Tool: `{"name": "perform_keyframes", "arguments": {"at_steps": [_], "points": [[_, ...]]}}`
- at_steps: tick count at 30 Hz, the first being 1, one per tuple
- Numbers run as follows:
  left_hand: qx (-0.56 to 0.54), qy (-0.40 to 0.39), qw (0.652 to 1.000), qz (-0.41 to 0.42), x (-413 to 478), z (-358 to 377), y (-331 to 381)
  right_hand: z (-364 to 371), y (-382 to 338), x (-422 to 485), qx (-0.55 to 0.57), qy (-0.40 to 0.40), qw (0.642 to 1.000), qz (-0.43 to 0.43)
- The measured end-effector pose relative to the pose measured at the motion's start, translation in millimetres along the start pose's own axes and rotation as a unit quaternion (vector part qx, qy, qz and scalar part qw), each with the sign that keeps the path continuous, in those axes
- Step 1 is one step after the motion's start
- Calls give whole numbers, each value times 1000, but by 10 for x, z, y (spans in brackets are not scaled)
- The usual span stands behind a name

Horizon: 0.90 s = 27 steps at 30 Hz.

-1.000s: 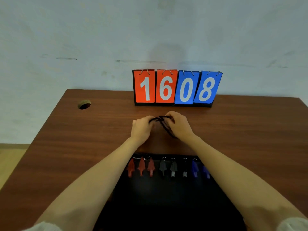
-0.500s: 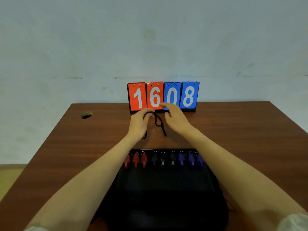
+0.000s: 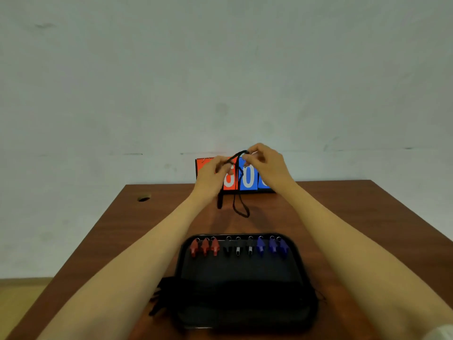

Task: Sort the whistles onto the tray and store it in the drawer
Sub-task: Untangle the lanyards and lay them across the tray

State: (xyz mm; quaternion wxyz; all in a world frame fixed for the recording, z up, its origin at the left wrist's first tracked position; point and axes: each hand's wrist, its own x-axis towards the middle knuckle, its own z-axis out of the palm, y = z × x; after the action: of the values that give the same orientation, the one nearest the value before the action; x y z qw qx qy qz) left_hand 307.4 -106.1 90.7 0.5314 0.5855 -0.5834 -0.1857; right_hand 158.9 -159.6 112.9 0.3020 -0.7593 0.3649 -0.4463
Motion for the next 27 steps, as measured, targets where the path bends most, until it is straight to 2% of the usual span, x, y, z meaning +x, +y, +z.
{"name": "perform_keyframes", "arguments": {"at_steps": [4,5,6,9,11,14,16,20,23,27], "points": [[194,-101,974,-63,-124,-58,121,-261,-304,-110,-89,3,995,-46],[196,-109,972,-63,-173,-57,167,-308,-362,-139,-121,3,991,-58],[154,-120,979,-52,-231,-52,238,-352,-417,-167,-151,3,986,-70],[-111,-108,988,-22,-395,-16,545,-466,-583,-259,-211,3,973,-96],[-197,-97,975,-18,-469,4,758,-531,-683,-313,-235,19,965,-115],[-270,-120,955,-36,-554,-3,912,-624,-763,-384,-278,54,951,-124],[-235,-123,963,-39,-613,-38,901,-689,-758,-449,-293,70,947,-112],[-54,-94,994,-12,-767,-154,696,-726,-598,-685,-350,43,932,-88],[66,-110,992,8,-931,-282,436,-677,-383,-889,-361,6,931,-55],[138,-134,981,-30,-1187,-455,58,-634,-38,-1156,-379,-35,925,-1]]}}
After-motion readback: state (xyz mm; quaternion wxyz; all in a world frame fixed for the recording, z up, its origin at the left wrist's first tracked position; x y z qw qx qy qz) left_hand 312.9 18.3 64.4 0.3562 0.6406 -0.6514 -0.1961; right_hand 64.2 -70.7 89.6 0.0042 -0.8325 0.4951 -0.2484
